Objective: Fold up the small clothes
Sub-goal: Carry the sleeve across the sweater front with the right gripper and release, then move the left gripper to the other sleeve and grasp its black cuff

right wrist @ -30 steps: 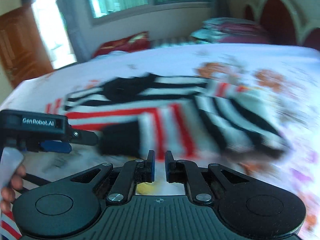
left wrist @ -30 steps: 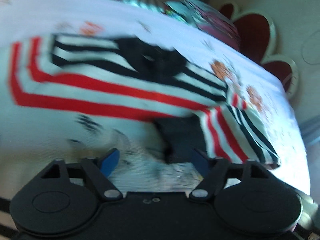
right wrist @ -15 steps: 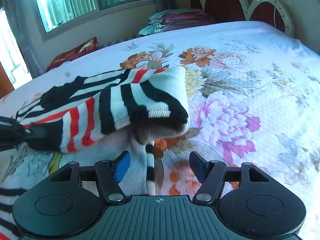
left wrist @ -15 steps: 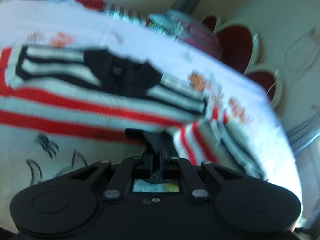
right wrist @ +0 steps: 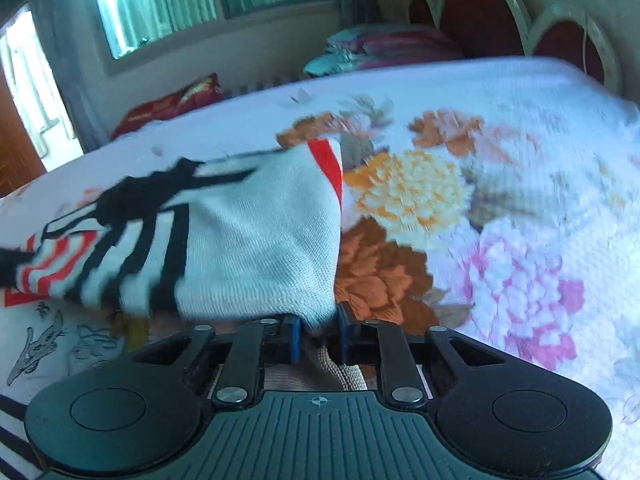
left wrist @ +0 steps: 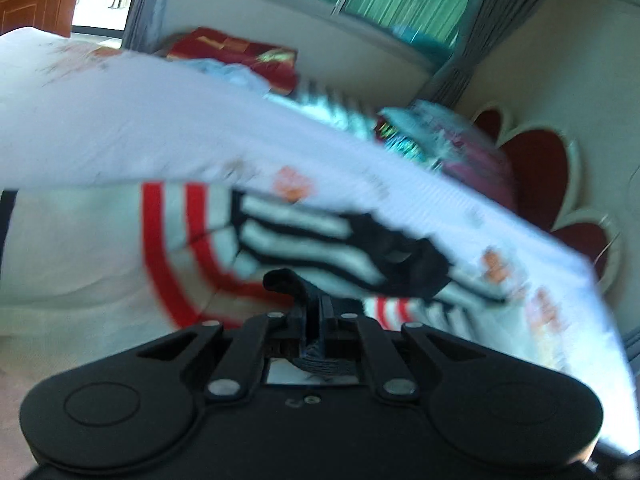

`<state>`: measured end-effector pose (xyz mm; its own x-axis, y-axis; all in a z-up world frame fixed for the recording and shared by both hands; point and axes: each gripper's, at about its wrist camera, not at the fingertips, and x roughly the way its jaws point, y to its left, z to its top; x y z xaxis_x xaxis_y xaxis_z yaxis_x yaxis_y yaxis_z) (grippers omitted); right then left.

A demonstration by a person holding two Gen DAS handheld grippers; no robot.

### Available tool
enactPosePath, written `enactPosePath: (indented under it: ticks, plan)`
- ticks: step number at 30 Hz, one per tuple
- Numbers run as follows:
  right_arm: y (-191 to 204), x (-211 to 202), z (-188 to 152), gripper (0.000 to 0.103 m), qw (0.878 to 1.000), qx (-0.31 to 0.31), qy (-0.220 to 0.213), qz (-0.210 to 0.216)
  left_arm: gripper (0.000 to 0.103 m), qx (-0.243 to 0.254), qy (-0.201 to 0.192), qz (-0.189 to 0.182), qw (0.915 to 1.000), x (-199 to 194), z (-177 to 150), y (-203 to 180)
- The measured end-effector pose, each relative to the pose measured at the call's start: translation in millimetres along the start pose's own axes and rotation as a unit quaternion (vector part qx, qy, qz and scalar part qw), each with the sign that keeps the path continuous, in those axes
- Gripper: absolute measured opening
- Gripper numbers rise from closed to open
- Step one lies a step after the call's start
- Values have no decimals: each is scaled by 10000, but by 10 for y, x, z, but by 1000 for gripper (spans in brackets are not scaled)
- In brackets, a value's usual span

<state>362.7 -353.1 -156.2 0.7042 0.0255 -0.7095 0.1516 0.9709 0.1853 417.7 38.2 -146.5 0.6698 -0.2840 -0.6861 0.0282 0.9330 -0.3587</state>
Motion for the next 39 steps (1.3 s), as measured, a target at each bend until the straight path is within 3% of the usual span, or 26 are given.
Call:
enactPosePath:
  ticks: [3,7,9,11,12,14,16,21,26,32,33,34,37,39]
  plan:
    - [-15,52,-62,16,9996,-78,177,-197,4,63,250,124,9996,155,-144,52]
    - [-123,-2,-107,16,9995,-11,303,-79,5,93,361,197,9991,205,-212,141]
    - [-156,-78,-117,16,9994,-32,351,-2,14,177,350,315,9987,168,-181,126]
    - [-220,-177,-129,17,9993,46,350,82,31,265,186,588,9977,99,-170,101]
    - [-251,-237,-127,18,9995,91,294,71,36,259,64,691,9973,31,-163,101]
    - [-288,-329,-75,25,9998,126,138,64,49,289,-202,798,9962,-105,-151,61]
    - [-320,-330,25,49,9998,160,7,97,52,408,-310,660,9965,-166,-148,-17]
    - [-393,8,373,51,9986,448,-9,264,53,656,36,146,9977,88,-188,-342]
    - [-420,523,694,51,9960,759,185,429,54,860,267,250,9956,370,-323,-432]
    - [-380,1017,982,50,9943,868,273,563,56,1039,241,256,9940,417,-356,-395]
    - [-382,1075,1017,39,9940,901,285,557,56,1040,231,257,9940,412,-367,-388]
    - [-380,1119,1040,13,9936,926,311,562,57,1045,221,258,9939,409,-377,-380]
    - [-339,1126,1049,10,9966,671,235,422,57,1119,226,254,9931,399,-389,-374]
    - [-336,1133,983,10,9997,249,30,10,57,1211,231,238,9921,399,-396,-373]
